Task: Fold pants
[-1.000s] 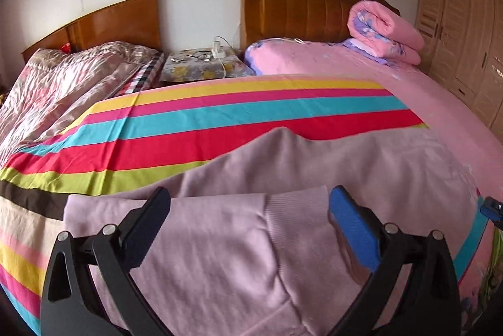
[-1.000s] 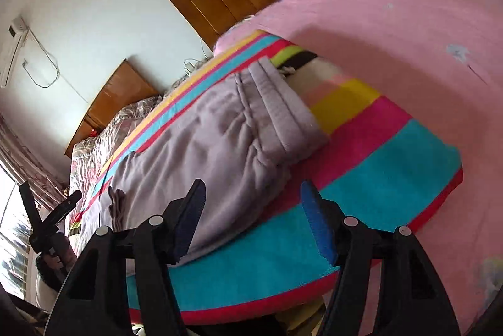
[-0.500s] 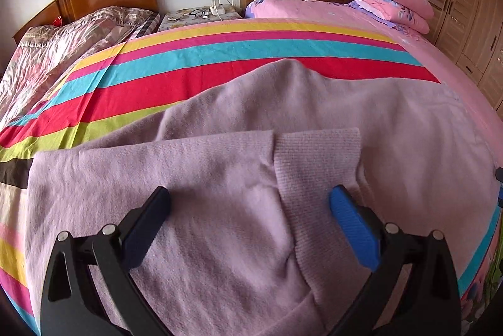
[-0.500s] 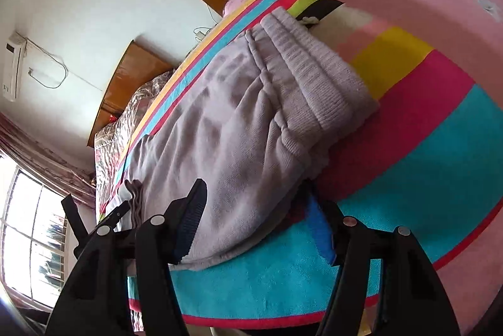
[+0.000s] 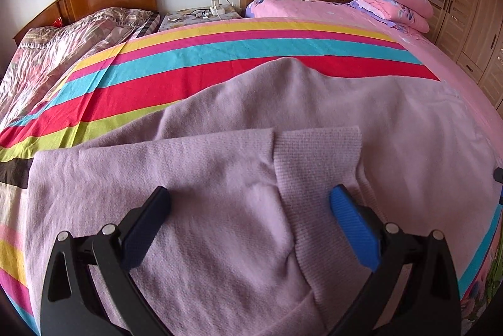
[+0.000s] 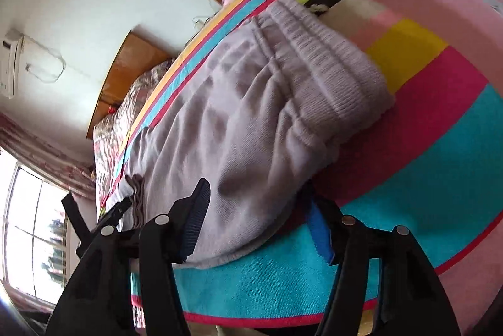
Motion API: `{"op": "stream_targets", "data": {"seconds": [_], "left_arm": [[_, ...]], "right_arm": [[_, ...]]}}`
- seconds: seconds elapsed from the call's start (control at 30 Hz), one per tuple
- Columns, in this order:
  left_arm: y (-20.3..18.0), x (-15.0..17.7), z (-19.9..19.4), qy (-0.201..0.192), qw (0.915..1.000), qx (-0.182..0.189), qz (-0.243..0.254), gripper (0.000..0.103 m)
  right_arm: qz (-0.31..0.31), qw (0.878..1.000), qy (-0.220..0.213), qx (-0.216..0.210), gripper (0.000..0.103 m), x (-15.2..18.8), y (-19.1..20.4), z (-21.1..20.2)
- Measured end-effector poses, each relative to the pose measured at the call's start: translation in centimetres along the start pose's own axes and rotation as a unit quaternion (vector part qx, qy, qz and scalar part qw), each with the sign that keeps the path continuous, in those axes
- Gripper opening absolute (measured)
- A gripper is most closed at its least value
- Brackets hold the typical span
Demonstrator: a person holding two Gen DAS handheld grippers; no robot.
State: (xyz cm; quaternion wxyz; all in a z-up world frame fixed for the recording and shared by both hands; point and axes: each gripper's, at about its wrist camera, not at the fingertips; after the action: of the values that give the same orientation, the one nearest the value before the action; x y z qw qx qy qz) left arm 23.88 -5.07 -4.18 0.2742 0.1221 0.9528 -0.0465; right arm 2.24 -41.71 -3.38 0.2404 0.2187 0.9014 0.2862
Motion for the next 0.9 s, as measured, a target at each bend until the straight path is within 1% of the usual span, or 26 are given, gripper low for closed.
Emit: {"op": "stream_targets", "data": {"seconds": [0.03, 0.07, 0.13, 0.2, 0.27, 0.3, 0.33, 0.4, 0.53, 0.63, 0.73, 0.77, 0.83, 0.87, 0.9], "left_arm": [[-0.2, 0.0, 0.0, -0.001, 1.0, 0.0, 0.0, 0.102], [-0.3, 0.0, -0.1, -0.001, 1.0, -0.001, 0.0, 0.102], [-0.4, 0.1, -0.1, -0.002, 1.0, -0.001, 0.0, 0.102], [-0.4, 0.1, -0.1, -0.002, 1.0, -0.001, 0.0, 0.102], [-0.4, 0.1, -0.1, -0.002, 1.0, 0.0, 0.0, 0.102], [-0.4, 0.1, -0.1, -0.002, 1.0, 0.0, 0.0, 0.102], [-0.4, 0.1, -0.1, -0.002, 1.0, 0.0, 0.0, 0.102], [-0.4, 0.1, -0.1, -0.002, 1.0, 0.0, 0.0, 0.102], [-0.7, 0.0, -0.8, 0.003, 1.0, -0.001, 0.001, 0.102], [-1.5, -0.1, -2.6, -0.009, 0.9999, 0.004, 0.007, 0.102], [-3.3, 0.0, -4.7, -0.031, 0.9985, 0.006, 0.044, 0.102], [-4.0, 0.3, -4.8, -0.03, 0.9978, 0.001, 0.06, 0.102], [-5.7, 1.1, -3.8, -0.008, 0.9949, -0.017, 0.099, 0.102], [-6.2, 1.6, -2.6, 0.012, 0.9933, -0.025, 0.112, 0.102], [-6.2, 2.2, -1.5, 0.028, 0.9929, -0.026, 0.113, 0.102]], "right_arm": [[0.007, 1.0, -0.007, -0.003, 0.066, -0.1, -0.2, 0.0], [0.034, 0.999, -0.023, -0.01, 0.065, -0.2, -0.9, -0.3], [0.082, 0.995, -0.051, -0.016, 0.055, 0.3, -1.9, -0.8], [0.094, 0.993, -0.068, -0.009, 0.054, 0.6, -1.8, -0.8], [0.084, 0.993, -0.077, 0.009, 0.053, 1.0, -1.2, -0.5], [0.085, 0.993, -0.075, 0.013, 0.039, 1.1, -1.2, -0.3], [0.093, 0.992, -0.082, 0.003, 0.03, 1.3, -1.7, -0.3], [0.114, 0.988, -0.097, -0.028, 0.024, 1.9, -3.1, -0.7], [0.122, 0.985, -0.117, -0.042, 0.023, 2.3, -3.3, -0.9], [0.141, 0.981, -0.119, -0.057, 0.023, 2.5, -4.0, -0.7], [0.149, 0.98, -0.123, -0.055, 0.023, 2.9, -4.1, -0.9], [0.151, 0.979, -0.124, -0.055, 0.023, 2.9, -4.0, -0.8], [0.153, 0.978, -0.127, -0.061, 0.023, 2.9, -4.3, -0.8], [0.152, 0.978, -0.129, -0.064, 0.023, 3.0, -4.4, -0.8], [0.154, 0.977, -0.133, -0.067, 0.023, 2.9, -4.5, -0.7]]}}
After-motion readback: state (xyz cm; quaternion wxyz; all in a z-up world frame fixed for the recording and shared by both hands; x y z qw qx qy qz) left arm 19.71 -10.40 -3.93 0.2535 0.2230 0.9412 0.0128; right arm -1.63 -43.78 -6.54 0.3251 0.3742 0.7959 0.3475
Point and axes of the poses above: each gripper's, at about its wrist camera, not at the fingertips, and z roughly the way its jaws point, y to its left, x to its underside, and after that the axes turned 5 degrees about y, right-handed
